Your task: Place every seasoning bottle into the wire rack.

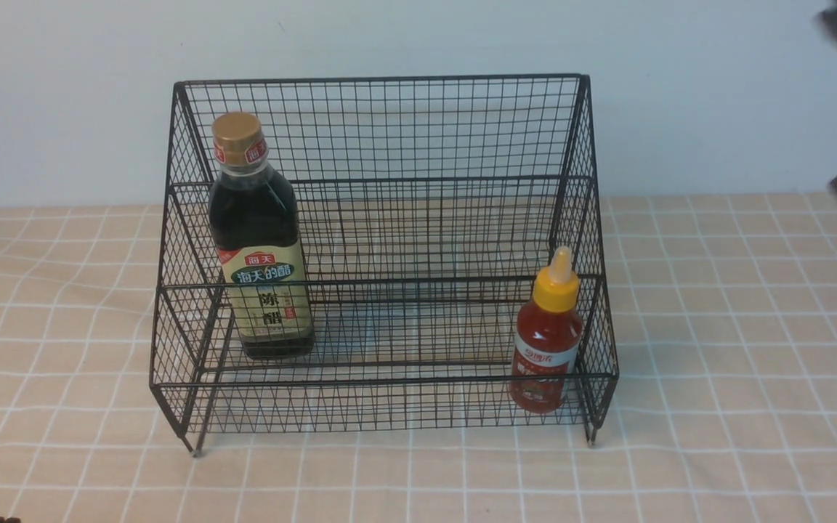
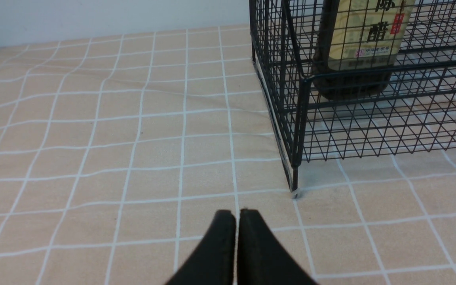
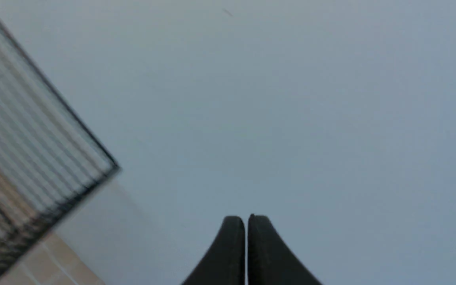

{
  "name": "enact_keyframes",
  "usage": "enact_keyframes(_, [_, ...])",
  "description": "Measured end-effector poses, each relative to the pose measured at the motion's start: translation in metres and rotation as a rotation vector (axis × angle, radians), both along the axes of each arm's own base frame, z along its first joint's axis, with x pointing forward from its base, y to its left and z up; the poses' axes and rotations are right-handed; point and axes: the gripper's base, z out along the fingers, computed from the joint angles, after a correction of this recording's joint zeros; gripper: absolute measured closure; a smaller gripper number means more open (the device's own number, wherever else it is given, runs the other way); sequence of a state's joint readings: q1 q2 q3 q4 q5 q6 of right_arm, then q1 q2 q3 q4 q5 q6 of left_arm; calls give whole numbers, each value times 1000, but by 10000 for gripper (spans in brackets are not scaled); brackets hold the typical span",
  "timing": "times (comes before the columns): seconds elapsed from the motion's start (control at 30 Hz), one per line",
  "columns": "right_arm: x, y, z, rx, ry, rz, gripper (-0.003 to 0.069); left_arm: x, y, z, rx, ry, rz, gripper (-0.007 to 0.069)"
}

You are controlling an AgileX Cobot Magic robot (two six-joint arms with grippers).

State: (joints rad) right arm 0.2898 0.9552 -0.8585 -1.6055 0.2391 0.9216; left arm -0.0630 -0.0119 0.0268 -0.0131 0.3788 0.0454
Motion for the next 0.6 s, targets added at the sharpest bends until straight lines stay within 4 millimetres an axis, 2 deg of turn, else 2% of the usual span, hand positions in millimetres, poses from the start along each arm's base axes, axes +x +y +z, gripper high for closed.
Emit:
enact_keyframes(0.03, [1,-12,-3,125,41,-134,667,0,0,0,0,0,0,631])
enact_keyframes(0.07, [1,-17,-5,191,69,-192,669,0,0,0,0,0,0,631])
enact_keyframes(0.17, [-5,-32,-31,537,311,-446,673,0,0,0,0,0,0,631])
enact_keyframes(0.23, [-8,-30,-41,623,422,-481,673,0,0,0,0,0,0,631])
enact_keyframes(0.3, [-13,-17,-56,674,622,-416,673,0,0,0,0,0,0,631])
enact_keyframes(0.33, [-13,-15,-56,675,634,-405,673,0,0,0,0,0,0,631])
enact_keyframes(0.4, [-17,-1,-58,681,731,-252,673,0,0,0,0,0,0,631])
enact_keyframes(0.53, [-29,12,-40,591,705,-3,673,0,0,0,0,0,0,631])
enact_keyframes(0.6, [-36,13,-32,596,669,49,673,0,0,0,0,0,0,631])
